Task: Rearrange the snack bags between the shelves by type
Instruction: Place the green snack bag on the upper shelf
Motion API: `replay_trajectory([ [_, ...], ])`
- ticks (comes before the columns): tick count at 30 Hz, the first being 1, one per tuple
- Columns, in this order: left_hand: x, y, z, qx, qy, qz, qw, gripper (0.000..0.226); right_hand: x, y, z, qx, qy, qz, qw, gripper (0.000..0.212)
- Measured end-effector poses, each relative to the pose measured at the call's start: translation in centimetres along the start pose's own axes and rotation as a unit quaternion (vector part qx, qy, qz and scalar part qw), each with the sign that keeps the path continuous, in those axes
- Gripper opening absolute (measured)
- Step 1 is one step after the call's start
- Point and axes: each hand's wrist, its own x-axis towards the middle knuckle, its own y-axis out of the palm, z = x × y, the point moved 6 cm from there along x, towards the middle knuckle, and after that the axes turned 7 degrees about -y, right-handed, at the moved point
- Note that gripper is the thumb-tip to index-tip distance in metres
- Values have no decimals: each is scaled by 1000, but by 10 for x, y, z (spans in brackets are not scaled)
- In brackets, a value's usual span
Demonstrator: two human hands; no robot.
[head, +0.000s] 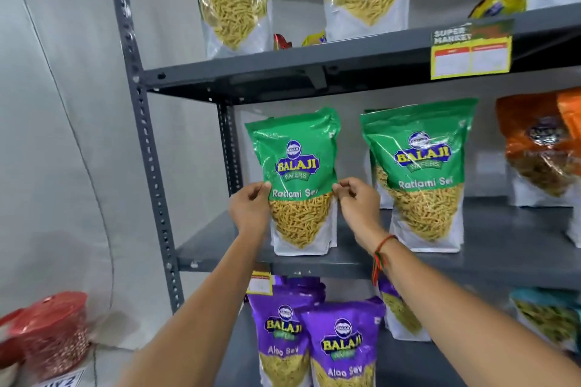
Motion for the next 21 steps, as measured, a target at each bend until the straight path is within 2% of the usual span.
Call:
replay_trajectory([
  [7, 15, 7, 15, -11, 13, 37, 999, 20, 0, 4, -10, 39, 1, 22, 999, 10],
  [9, 15, 6, 20, -30, 5, 72, 997, 28, -4, 1, -10, 73, 16, 44, 996, 17],
  [12, 10, 7, 33, -5, -12, 162, 987, 81, -14, 5, -27, 113, 77, 127, 982, 54],
  [14, 4, 9, 46, 81, -19, 224, 971, 113, -22, 10, -39, 93, 104, 206, 969, 85],
  [15, 2, 10, 53, 131, -18, 249, 959, 119, -26, 13, -44, 73, 111, 247, 960, 94],
  [16, -1, 11, 58, 176, -14, 264, 948, 119, -31, 15, -48, 48, 119, 283, 951, 96],
  [19, -5, 13, 69, 254, -10, 266, 930, 101, -39, 21, -45, 23, 102, 352, 930, 67],
  [21, -5, 14, 68, 270, 5, 246, 931, 90, -37, 21, -46, 20, 96, 350, 932, 65],
])
